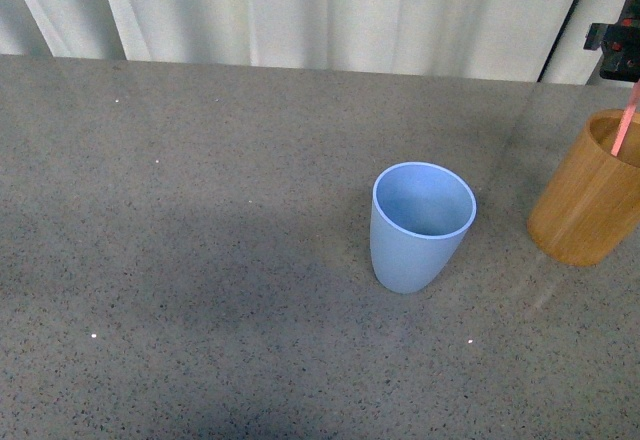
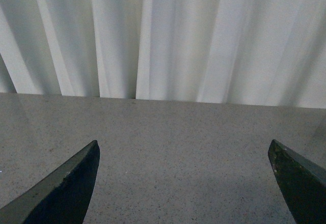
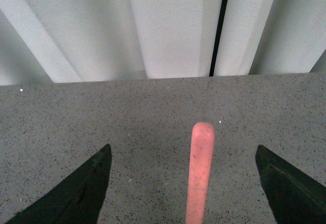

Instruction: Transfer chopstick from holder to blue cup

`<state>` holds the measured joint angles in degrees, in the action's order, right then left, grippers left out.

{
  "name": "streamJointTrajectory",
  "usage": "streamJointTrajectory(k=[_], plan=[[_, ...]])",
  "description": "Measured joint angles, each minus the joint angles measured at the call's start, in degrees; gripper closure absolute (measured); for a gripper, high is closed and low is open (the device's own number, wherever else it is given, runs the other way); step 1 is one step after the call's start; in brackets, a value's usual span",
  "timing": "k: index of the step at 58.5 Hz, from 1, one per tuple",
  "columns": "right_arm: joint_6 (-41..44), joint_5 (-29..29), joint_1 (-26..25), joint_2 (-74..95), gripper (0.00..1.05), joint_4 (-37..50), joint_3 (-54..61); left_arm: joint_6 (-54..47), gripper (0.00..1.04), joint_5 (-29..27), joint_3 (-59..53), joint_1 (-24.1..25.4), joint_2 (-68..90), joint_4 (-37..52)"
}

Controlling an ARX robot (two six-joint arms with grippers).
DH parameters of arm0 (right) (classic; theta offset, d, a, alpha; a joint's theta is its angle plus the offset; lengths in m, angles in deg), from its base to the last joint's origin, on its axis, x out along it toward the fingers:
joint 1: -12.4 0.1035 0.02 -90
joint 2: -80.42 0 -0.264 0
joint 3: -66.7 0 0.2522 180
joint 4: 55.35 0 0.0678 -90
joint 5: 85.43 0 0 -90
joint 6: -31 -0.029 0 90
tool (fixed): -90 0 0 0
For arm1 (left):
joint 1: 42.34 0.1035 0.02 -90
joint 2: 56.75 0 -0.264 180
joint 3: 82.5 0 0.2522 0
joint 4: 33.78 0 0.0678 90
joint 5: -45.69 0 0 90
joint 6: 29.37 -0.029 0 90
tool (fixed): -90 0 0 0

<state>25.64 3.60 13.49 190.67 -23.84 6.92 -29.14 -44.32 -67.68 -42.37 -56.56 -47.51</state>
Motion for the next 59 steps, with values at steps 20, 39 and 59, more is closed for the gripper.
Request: streamJointTrajectory(k=[20, 39, 59], plan=[[-0.94, -0.24, 0.42, -0.33, 1.02, 0.85, 1.2, 0.0, 0.07, 0.0, 0.0, 0.0, 0.0, 0.0], [-0.04, -1.88, 1.57, -4.04, 1.02, 1.6, 4.15, 0.0, 0.07, 0.0, 0.0, 0.0, 0.0, 0.0], [9.97, -6.45, 5.62, -13.57, 1.02, 5.22, 5.25, 0.0, 0.07, 0.02, 0.0, 0.0, 0.0, 0.0]])
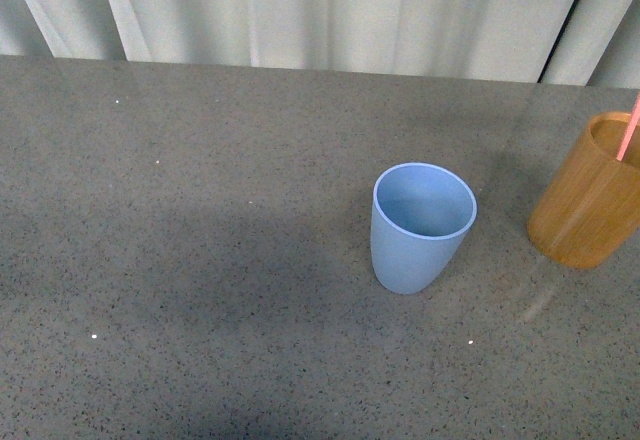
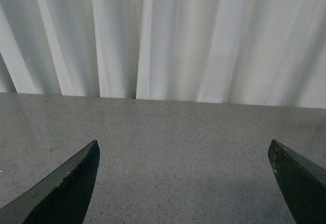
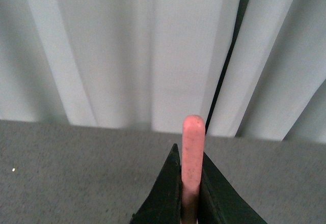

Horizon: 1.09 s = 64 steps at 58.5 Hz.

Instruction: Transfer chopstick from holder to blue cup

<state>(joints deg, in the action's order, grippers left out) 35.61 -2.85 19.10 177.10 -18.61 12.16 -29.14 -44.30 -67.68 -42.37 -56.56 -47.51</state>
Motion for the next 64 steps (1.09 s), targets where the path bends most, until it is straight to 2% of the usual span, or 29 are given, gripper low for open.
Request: streamJointTrajectory(k=[6, 15, 26, 35, 64], plan=[[4.57, -2.01, 2.14, -4.68, 1.02, 1.66, -0.66, 0.0, 0.07, -0.02, 0.0, 0.0, 0.0, 0.0], [6.14, -1.66, 5.49, -9.31, 1.02, 2.47, -2.05, 0.0, 0.07, -0.02, 0.0, 0.0, 0.0, 0.0], [-0.76, 1.11, 11.82, -12.07, 1.02, 1.03, -2.47, 0.0, 0.07, -0.02, 0.0, 0.0, 0.0, 0.0], [-6.58, 1.05, 16.33, -10.64, 1.02, 1.25, -1.79, 0.0, 0.07, -0.02, 0.0, 0.0, 0.0, 0.0], [-9.92, -0.96, 22.32, -3.43, 1.02, 3.69, 1.62, 0.0, 0.07, -0.02, 0.0, 0.0, 0.0, 0.0]])
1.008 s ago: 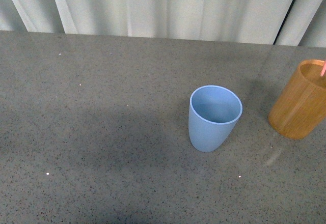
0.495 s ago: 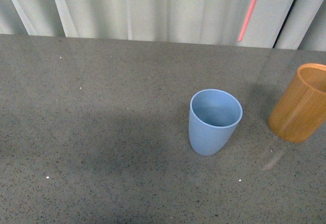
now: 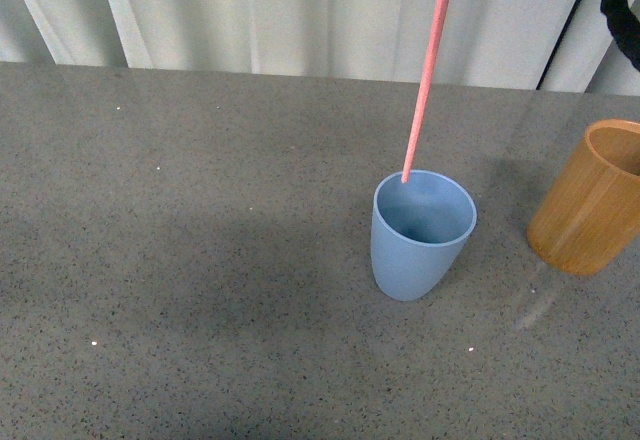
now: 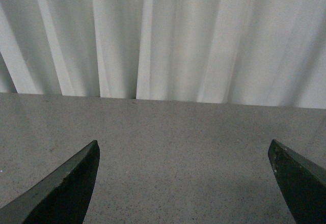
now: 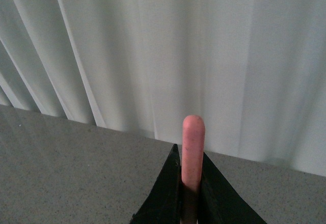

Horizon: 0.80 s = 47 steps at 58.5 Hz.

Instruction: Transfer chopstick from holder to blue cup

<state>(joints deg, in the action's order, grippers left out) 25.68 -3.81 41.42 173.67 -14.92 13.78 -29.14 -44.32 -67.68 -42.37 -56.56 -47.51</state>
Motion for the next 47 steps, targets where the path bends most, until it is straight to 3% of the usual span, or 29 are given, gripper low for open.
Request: streamJointTrajectory(k=[45, 47], plan=[[-1.44, -2.05, 0.07, 10.64, 1.02, 4.5, 1.99, 0.0, 0.07, 0.02, 0.0, 0.0, 0.0, 0.0], [-1.68, -2.08, 0.13, 10.93, 0.96, 4.17, 1.99, 0.0, 0.07, 0.0, 0.0, 0.0, 0.0, 0.0]])
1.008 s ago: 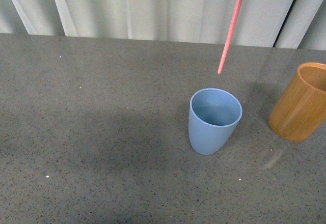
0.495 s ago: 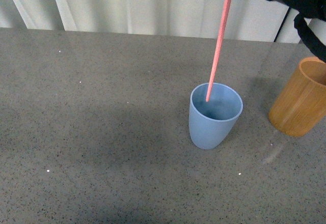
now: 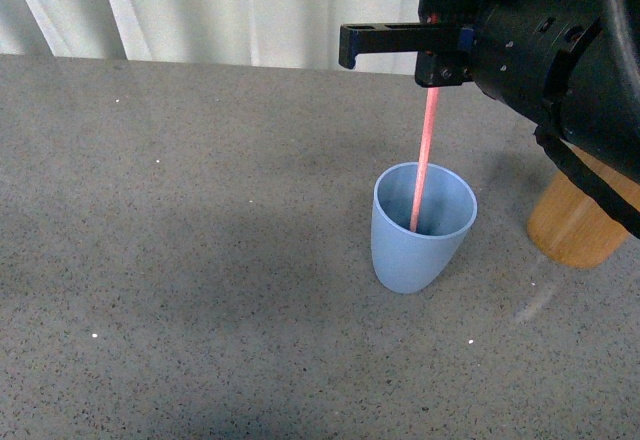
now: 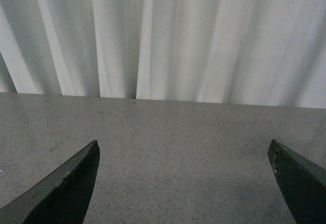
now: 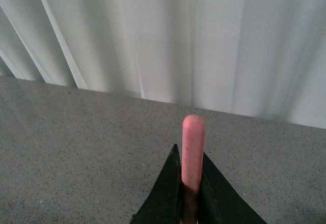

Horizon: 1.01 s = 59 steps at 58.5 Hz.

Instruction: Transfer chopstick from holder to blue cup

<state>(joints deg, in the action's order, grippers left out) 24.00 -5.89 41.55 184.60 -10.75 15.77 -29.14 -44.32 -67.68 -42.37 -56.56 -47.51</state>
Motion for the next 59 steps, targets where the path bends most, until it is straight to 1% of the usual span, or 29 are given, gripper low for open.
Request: streamJointTrajectory(k=[5, 7, 12, 14, 20, 31, 33, 34, 37, 42, 43, 46, 47, 49, 51, 55, 58, 59], plan=[[-0.28, 0.02, 0.15, 0.2, 0.84, -0.07, 0.0, 0.0, 0.07, 0.0, 0.0, 0.0, 0.0, 0.0], [-0.39, -0.07, 0.22, 0.2, 0.77, -0.35, 0.0, 0.0, 0.07, 0.0, 0.0, 0.0, 0.0, 0.0], [-0.59, -0.42, 0.26, 0.2, 0.64, -0.72, 0.0, 0.0, 0.07, 0.0, 0.0, 0.0, 0.0, 0.0], [-0.66, -0.61, 0.26, 0.2, 0.57, -0.94, 0.0, 0.0, 0.07, 0.0, 0.0, 0.0, 0.0, 0.0], [-0.98, -1.05, 0.15, -0.37, 0.41, -1.44, 0.07, 0.0, 0.07, 0.0, 0.0, 0.0, 0.0, 0.0], [-0.2, -3.08, -0.98, -6.27, 0.1, -3.37, 2.03, 0.0, 0.07, 0.0, 0.0, 0.0, 0.0, 0.0], [0.24, -3.98, -1.4, -7.91, 0.08, -4.02, 2.47, 0.0, 0.07, 0.0, 0.0, 0.0, 0.0, 0.0], [0.44, -4.17, -1.57, -8.5, 0.08, -4.22, 2.6, 0.0, 0.07, 0.0, 0.0, 0.0, 0.0, 0.0], [1.81, -7.08, -2.62, -11.65, 0.11, -5.7, 3.39, 0.0, 0.07, 0.0, 0.0, 0.0, 0.0, 0.0], [3.26, -14.23, -5.42, -17.77, 0.1, -10.1, 5.2, 0.0, 0.07, 0.0, 0.0, 0.0, 0.0, 0.0], [3.26, -17.35, -6.91, -20.48, 0.1, -12.59, 6.1, 0.0, 0.07, 0.0, 0.0, 0.0, 0.0, 0.0], [2.29, -23.87, -10.43, -26.56, 0.1, -19.3, 8.15, 0.0, 0.07, 0.0, 0.0, 0.0, 0.0, 0.0], [1.11, -26.49, -12.33, -30.01, 0.1, -23.04, 9.49, 0.0, 0.07, 0.0, 0.0, 0.0, 0.0, 0.0], [-0.61, -29.27, -15.21, -36.09, 0.1, -28.79, 12.0, 0.0, 0.07, 0.0, 0.0, 0.0, 0.0, 0.0], [-1.66, -31.17, -17.0, -41.38, 0.1, -33.86, 14.05, 0.0, 0.07, 0.0, 0.0, 0.0, 0.0, 0.0], [-3.74, -32.74, -18.43, -50.49, 0.1, -44.02, 16.41, 0.0, 0.07, 0.04, 0.0, 0.0, 0.0, 0.0], [-4.37, -32.28, -18.62, -53.42, 0.1, -46.25, 16.76, 0.0, 0.07, 0.02, 0.0, 0.0, 0.0, 0.0], [-3.08, -26.8, -19.96, -54.27, 0.14, -42.45, 17.99, 0.0, 0.07, 0.04, 0.0, 0.0, 0.0, 0.0]])
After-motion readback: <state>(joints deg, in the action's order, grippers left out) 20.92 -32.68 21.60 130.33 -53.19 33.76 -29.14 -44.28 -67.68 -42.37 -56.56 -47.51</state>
